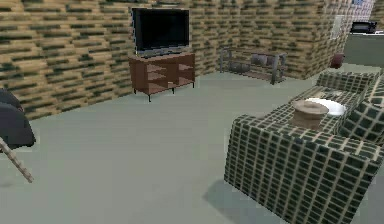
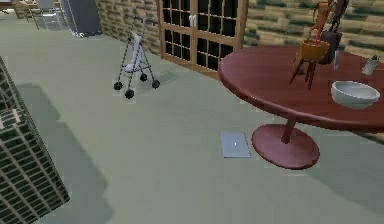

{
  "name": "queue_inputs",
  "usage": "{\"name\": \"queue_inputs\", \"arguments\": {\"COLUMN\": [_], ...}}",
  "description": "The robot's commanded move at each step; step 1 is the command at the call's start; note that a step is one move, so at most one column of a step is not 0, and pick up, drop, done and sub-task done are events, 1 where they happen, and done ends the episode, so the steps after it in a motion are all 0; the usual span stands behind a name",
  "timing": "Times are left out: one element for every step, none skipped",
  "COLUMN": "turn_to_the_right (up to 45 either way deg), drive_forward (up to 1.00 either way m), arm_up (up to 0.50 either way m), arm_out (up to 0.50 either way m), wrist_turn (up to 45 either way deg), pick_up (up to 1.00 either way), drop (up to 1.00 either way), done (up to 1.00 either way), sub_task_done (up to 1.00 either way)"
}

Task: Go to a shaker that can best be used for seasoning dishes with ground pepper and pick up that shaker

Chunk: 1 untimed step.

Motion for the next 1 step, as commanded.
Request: {"name": "queue_inputs", "arguments": {"turn_to_the_right": [-9.0], "drive_forward": [0.0], "arm_up": [0.0], "arm_out": [0.0], "wrist_turn": [0.0], "pick_up": [0.0], "drop": [0.0], "done": [0.0], "sub_task_done": [0.0]}}
